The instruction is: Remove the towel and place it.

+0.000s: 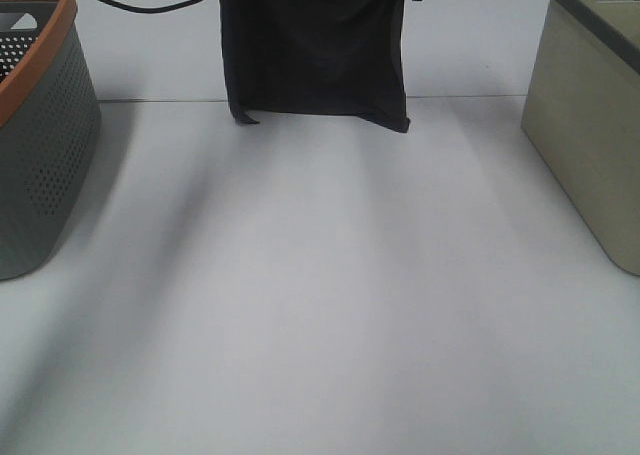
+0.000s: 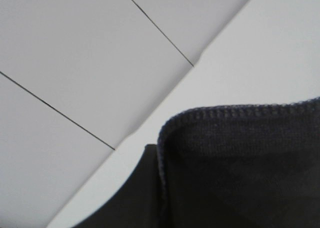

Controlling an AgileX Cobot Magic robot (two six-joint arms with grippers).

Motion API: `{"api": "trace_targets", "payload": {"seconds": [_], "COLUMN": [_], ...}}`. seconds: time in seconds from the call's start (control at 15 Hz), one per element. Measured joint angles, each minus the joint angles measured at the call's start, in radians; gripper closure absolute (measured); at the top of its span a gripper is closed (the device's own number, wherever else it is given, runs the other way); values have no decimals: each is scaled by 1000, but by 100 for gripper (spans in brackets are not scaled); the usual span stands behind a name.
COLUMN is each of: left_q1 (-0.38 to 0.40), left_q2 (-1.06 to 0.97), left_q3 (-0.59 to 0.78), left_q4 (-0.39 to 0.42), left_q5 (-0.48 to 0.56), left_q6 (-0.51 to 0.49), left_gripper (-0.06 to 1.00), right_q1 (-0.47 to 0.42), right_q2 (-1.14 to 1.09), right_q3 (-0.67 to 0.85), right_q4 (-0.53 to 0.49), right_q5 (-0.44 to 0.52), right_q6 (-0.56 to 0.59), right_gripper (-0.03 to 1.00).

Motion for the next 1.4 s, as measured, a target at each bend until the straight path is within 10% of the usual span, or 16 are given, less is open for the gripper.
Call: {"api": "trace_targets", "payload": {"seconds": [0.27,0.67,0.93,1.4], "left_q1": [-59,-66,-66,-66], "left_q2": [-5,-6,-6,-27], "left_q3": [0,0,0,151], "left_q4": [-95,-417,-508,-569], "left_q5": [485,1109,1202,1202], "left_q6": [8,108,63,16], "left_gripper": [94,94,94,94], "right_q1": [0,0,0,0], "right_q2": [-98,-111,-111,-114], "right_q3": [170,209,209,334], "right_q4": [-125,-612,-660,-678], "right_q5": [228,750,1040,1074], "right_q6": [344,1003,1157,1298], "right_gripper": [94,94,94,94]}}
